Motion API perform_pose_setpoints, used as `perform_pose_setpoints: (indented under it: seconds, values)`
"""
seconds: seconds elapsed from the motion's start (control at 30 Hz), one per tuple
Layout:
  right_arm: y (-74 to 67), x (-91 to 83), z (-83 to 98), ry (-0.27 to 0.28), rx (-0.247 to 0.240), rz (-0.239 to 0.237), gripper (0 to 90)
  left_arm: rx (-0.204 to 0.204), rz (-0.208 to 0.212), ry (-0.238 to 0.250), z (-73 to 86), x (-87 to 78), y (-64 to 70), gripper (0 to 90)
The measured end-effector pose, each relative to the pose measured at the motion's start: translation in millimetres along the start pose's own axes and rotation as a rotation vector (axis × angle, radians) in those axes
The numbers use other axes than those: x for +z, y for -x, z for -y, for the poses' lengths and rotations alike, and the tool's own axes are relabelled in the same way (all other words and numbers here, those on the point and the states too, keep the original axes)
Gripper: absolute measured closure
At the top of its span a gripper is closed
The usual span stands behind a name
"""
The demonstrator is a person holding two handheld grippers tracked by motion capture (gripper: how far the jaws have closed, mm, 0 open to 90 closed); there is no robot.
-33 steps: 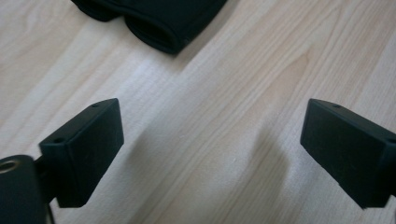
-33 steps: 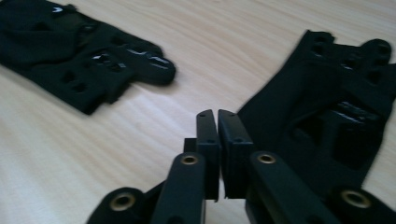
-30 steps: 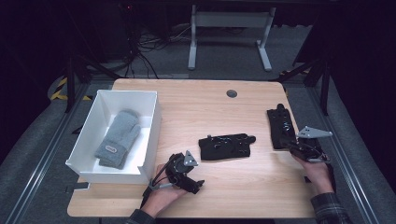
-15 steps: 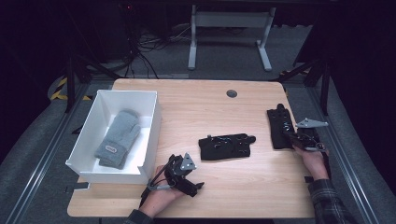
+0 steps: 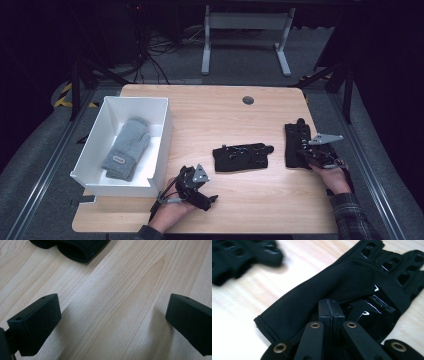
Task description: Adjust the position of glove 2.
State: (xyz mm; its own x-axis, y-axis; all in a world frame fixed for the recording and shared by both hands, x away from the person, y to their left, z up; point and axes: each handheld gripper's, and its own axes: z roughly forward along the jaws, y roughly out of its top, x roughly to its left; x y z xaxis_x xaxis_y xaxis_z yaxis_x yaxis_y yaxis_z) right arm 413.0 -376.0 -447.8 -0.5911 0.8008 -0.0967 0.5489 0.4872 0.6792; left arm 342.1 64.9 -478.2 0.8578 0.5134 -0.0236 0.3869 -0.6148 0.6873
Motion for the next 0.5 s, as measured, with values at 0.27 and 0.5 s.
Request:
perform_pose_setpoints:
  seconds: [0.27,0.5]
  values:
    - [-28.5,-10.2,6.3,-0.010,-0.047,-0.075,90.0,0.001,0.003,-0.001,0.6,-0.6,-0.2,0.5]
    - [-60.3,-22.1,15.3,-0.014,-0.097,-0.136,90.0,0.004,0.001,0.001,0.8,-0.7,-0.4,0.4]
